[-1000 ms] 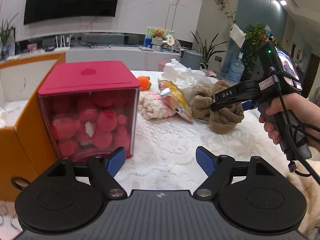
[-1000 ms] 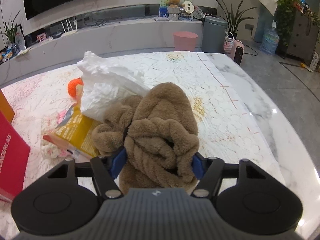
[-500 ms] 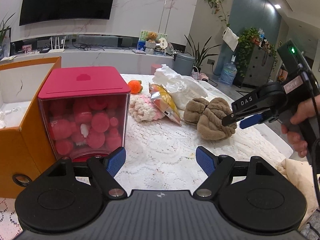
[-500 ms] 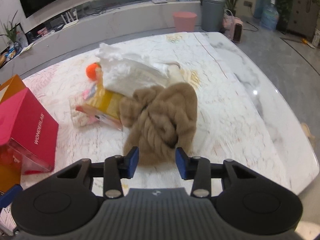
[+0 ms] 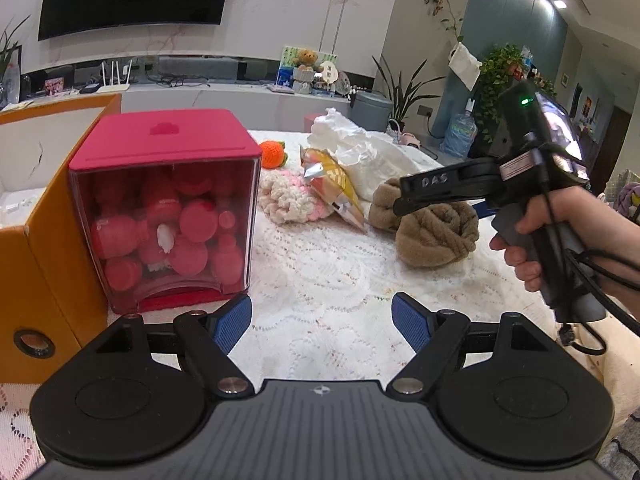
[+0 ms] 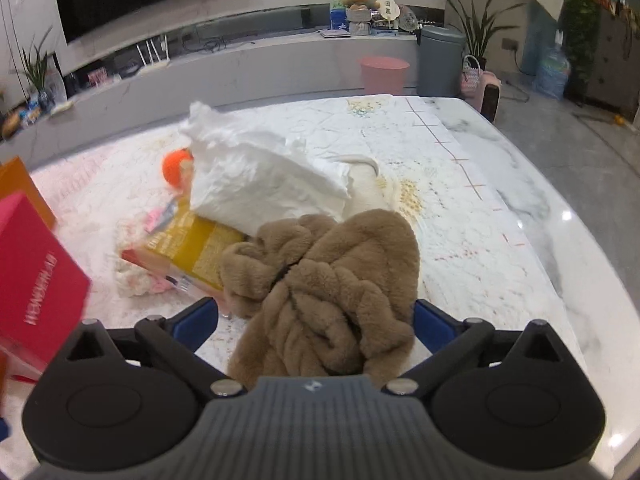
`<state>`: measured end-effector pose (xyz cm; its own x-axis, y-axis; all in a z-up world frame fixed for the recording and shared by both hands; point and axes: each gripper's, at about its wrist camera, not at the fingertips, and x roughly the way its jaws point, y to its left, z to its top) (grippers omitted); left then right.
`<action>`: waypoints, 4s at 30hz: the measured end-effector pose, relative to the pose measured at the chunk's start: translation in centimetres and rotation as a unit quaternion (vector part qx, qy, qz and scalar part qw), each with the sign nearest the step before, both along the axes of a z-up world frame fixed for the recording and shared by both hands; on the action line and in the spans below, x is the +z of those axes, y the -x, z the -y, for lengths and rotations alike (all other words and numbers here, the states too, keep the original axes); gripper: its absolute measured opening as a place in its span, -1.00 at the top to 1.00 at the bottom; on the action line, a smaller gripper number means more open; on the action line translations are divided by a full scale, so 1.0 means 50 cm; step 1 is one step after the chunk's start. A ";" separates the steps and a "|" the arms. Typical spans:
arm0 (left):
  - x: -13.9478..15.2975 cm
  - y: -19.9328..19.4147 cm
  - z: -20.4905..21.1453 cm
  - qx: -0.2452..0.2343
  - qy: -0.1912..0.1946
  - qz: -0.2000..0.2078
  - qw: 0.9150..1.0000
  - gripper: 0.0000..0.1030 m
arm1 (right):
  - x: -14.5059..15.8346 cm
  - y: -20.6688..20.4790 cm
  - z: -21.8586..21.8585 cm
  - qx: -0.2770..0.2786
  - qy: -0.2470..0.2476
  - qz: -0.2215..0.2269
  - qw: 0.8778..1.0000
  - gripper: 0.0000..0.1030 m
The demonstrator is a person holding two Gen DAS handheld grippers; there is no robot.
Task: Organize soft objects
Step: 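Lift the brown towel bundle off the table with the right tool, then grasp the yellow snack bag with the left tool while the right tool holds the towel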
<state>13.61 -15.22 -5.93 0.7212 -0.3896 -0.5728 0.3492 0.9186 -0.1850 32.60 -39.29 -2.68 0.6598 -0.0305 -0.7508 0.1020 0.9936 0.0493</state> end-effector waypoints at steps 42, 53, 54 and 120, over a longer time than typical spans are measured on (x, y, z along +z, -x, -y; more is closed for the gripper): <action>-0.015 -0.058 0.187 -0.027 -0.081 0.114 0.990 -0.81 | 0.058 0.061 0.086 -0.034 -0.087 -0.046 0.995 -0.24; -0.037 -0.205 0.203 0.047 -0.062 0.096 0.992 -0.81 | 0.059 0.034 0.162 -0.083 -0.140 -0.022 0.986 -0.24; -0.039 -0.216 0.203 0.048 -0.060 0.090 0.993 -0.81 | 0.061 0.035 0.166 -0.085 -0.142 -0.020 0.986 -0.24; -0.100 -0.114 0.116 -0.022 -0.105 0.025 0.994 -0.76 | 0.036 0.030 0.150 -0.056 -0.145 -0.057 0.986 -0.27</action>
<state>19.31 -21.03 -10.94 0.7360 -0.2970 -0.6083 0.3946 0.9184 0.0289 31.08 -46.81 -0.90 0.5758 0.1284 -0.8074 0.2308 0.9219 0.3112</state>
